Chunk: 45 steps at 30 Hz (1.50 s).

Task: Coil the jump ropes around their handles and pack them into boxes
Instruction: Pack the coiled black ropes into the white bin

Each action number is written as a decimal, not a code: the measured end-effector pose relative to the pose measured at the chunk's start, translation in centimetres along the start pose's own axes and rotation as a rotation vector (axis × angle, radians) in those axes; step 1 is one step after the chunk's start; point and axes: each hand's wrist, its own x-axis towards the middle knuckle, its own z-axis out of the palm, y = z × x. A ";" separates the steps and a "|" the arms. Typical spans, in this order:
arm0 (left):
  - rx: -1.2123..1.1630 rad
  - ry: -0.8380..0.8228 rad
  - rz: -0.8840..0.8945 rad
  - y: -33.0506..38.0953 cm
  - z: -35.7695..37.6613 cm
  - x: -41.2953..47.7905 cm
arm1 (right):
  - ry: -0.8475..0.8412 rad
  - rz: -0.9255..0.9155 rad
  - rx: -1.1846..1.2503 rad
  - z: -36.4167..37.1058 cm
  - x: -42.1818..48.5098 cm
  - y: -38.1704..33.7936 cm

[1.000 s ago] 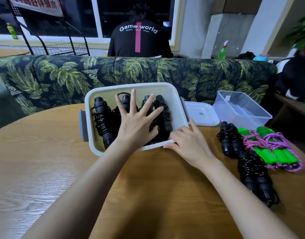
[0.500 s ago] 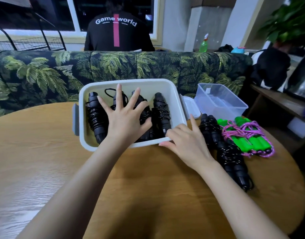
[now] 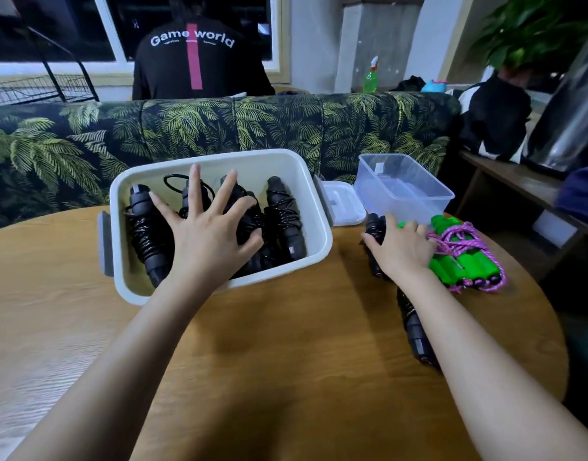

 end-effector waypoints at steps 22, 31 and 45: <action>-0.022 0.042 0.007 0.1 0.0 -0.5 | -0.063 -0.014 1.395 -2.8 -0.6 0.6; -0.025 0.071 0.007 0.4 -0.2 -1.0 | -0.130 -0.341 1.547 -8.7 -7.7 -4.5; -0.058 0.029 -0.011 0.6 -0.8 -1.4 | -0.003 -0.512 0.965 -5.3 -7.9 -11.2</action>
